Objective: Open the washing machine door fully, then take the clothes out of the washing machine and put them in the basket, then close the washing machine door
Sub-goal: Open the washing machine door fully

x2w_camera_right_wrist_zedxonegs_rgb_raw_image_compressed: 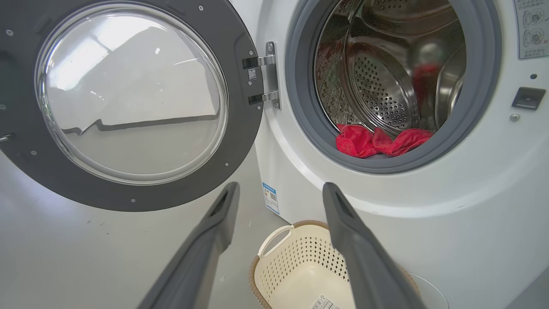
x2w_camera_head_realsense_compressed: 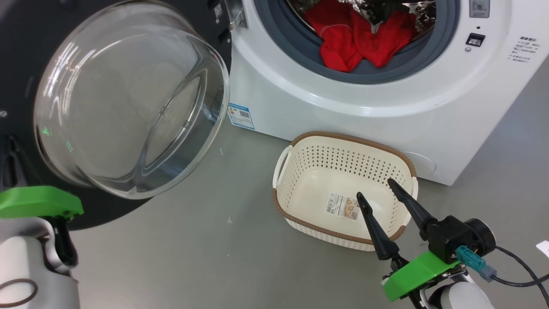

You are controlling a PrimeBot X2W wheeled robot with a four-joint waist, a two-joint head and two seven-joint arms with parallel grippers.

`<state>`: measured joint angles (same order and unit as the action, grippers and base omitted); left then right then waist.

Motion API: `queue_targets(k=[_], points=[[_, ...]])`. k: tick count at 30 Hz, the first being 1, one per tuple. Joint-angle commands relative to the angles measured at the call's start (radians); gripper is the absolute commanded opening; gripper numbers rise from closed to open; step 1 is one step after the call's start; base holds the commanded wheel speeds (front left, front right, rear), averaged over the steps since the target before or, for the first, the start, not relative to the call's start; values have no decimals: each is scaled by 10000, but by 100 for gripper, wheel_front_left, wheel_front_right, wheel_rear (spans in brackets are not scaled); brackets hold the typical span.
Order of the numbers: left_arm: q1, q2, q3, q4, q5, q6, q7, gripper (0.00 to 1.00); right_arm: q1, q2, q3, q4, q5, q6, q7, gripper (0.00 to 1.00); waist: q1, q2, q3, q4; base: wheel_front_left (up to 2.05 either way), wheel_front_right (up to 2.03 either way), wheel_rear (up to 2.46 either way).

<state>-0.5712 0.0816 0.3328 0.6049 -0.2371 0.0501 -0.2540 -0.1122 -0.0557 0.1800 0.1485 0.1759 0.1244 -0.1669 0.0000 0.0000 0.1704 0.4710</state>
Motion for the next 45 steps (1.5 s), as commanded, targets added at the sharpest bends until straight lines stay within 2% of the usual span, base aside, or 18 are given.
queue_targets(k=[1,2,3,4,5,16,22,33,45], points=[[-38,457,449,-441,158,-102,-78,13,-286,55,272,-208,89,63,-80,100,0,0,-44,-72,0,0,0],[17,420,535,-579,164,-142,-78,35,-291,55,274,-189,109,63,-100,100,0,0,-66,-116,0,0,0],[75,374,614,-720,165,-191,-78,42,-296,55,279,-168,132,63,-121,100,0,0,-92,-157,0,0,0],[139,327,679,-848,167,-246,-78,97,-300,55,287,-146,156,63,-142,100,0,0,-117,-199,0,0,0],[204,285,719,-980,199,-293,-78,100,-303,55,292,-125,179,63,-168,100,0,0,-143,-241,0,0,0],[825,-187,332,-3434,396,-1015,-78,100,-383,55,297,145,542,63,-512,100,0,0,-391,-814,0,0,0],[1429,-276,-370,-5080,337,-1269,-78,100,-466,55,90,347,706,63,-727,100,0,0,-581,-1324,0,0,0],[2349,-301,-2080,-6322,113,-1581,538,100,-510,55,-659,609,784,63,-925,100,0,0,-920,-2404,0,0,0],[3322,-272,-2566,-6455,-614,-1687,848,100,-387,55,-1440,211,30,63,-946,100,0,0,-1056,-3788,0,0,0]])
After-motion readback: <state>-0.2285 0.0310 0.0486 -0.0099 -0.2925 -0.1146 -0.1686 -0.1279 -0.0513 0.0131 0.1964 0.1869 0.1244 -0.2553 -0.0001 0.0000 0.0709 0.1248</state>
